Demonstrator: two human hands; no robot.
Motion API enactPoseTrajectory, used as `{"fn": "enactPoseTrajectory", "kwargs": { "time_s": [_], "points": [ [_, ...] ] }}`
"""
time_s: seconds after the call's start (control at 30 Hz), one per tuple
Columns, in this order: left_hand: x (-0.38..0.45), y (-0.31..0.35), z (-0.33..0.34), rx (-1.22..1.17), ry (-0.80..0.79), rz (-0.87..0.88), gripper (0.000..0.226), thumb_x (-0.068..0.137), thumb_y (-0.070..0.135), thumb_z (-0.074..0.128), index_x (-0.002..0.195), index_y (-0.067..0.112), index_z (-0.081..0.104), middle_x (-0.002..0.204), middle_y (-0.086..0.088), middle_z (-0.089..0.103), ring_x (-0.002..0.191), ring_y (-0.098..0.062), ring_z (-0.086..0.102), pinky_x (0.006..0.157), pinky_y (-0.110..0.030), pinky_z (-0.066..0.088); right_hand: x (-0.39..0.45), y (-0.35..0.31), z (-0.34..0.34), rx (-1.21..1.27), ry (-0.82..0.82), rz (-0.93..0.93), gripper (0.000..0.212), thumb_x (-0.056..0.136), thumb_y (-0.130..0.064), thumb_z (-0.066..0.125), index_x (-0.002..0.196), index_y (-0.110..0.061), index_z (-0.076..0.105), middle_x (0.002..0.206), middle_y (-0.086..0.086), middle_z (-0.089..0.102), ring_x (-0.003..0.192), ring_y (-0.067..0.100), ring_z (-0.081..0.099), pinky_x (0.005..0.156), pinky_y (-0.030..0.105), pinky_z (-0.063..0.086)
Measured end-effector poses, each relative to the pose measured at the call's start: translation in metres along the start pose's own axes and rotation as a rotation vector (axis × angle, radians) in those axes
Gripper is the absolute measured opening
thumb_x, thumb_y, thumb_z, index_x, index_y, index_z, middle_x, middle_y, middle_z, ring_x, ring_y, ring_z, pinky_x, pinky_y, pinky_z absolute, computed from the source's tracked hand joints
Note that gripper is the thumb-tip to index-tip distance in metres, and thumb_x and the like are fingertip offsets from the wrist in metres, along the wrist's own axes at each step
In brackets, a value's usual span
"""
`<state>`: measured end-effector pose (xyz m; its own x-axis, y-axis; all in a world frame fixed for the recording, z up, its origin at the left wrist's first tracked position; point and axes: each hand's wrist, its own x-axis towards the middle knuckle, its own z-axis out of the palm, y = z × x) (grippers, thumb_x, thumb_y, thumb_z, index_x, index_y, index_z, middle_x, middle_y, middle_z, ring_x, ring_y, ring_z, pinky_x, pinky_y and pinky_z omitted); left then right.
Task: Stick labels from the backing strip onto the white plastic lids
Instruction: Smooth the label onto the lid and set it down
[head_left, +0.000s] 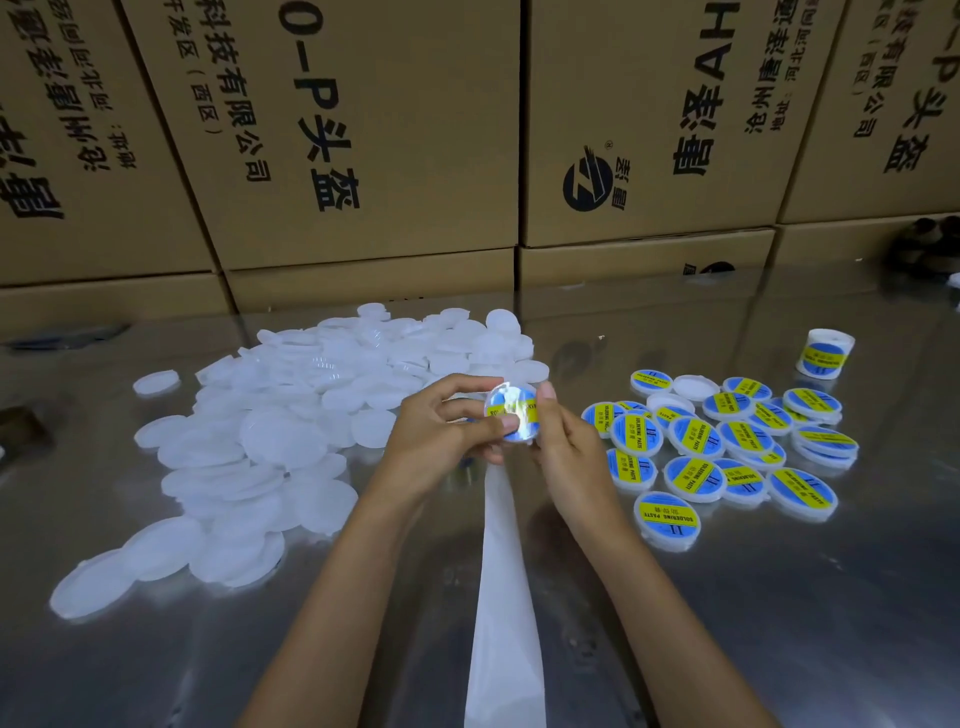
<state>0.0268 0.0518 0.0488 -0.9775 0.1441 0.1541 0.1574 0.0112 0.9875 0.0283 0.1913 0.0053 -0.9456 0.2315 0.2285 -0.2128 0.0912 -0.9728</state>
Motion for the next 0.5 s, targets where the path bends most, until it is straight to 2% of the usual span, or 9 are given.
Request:
{"fn": "enactPoseTrajectory", "kwargs": {
  "time_s": [0.1,0.17,0.27,0.37,0.43,0.5],
  "points": [
    [0.002,0.0006,0.0001,-0.079,0.116,-0.012,0.029,0.078,0.002,0.082,0.101,0.014,0.07,0.082,-0.011,0.077,0.06,-0.023,0.072,0.057,-0.026,0.06,-0.0031,0.001,0.0014,-0.099,-0.085,-0.085,0.068,0.082,-0.075,0.044,0.084,-0.01,0.063,0.063,-0.001,0.053,0.063,0.008,0.047,0.06,0.024,0.039],
    [0.0035,-0.0003,-0.0003,-0.104,0.183,0.004,0.027,0.079,0.0,0.081,0.102,0.011,0.07,0.079,-0.009,0.077,0.057,-0.021,0.071,0.053,-0.024,0.057,-0.0057,0.0031,0.0034,-0.223,-0.106,-0.137,0.066,0.082,-0.078,0.045,0.076,-0.013,0.054,0.057,-0.008,0.046,0.056,0.005,0.041,0.052,0.018,0.033],
    [0.0046,-0.0015,0.0011,-0.097,0.226,0.043,0.025,0.08,0.004,0.081,0.102,0.01,0.071,0.076,-0.006,0.077,0.057,-0.021,0.072,0.05,-0.025,0.057,-0.0065,0.0061,0.0034,-0.338,-0.082,-0.189,0.062,0.085,-0.078,0.038,0.072,-0.018,0.049,0.058,-0.011,0.051,0.056,0.007,0.045,0.053,0.024,0.037],
    [0.0055,-0.0027,0.0022,-0.076,0.249,0.07,0.018,0.081,0.008,0.081,0.097,0.013,0.074,0.073,-0.004,0.077,0.056,-0.019,0.071,0.047,-0.025,0.056,-0.0045,0.0082,0.0025,-0.338,-0.05,-0.194,0.053,0.088,-0.07,0.045,0.076,-0.019,0.05,0.062,-0.012,0.053,0.058,0.008,0.047,0.061,0.042,0.045],
    [0.0059,-0.004,0.0016,-0.068,0.266,0.077,0.009,0.084,0.011,0.08,0.091,0.014,0.076,0.069,-0.003,0.075,0.053,-0.017,0.068,0.046,-0.025,0.056,-0.0039,0.0077,0.0024,-0.292,-0.057,-0.184,0.046,0.085,-0.068,0.054,0.08,-0.023,0.05,0.065,-0.016,0.055,0.06,0.005,0.05,0.062,0.039,0.047],
    [0.0059,-0.0047,-0.0002,-0.055,0.273,0.08,0.003,0.086,0.013,0.078,0.084,0.015,0.077,0.068,-0.003,0.075,0.052,-0.017,0.067,0.045,-0.026,0.056,-0.0043,0.0076,0.0033,-0.305,-0.064,-0.207,0.046,0.082,-0.071,0.054,0.082,-0.025,0.052,0.066,-0.016,0.056,0.061,0.005,0.051,0.061,0.037,0.046]
  ]
}}
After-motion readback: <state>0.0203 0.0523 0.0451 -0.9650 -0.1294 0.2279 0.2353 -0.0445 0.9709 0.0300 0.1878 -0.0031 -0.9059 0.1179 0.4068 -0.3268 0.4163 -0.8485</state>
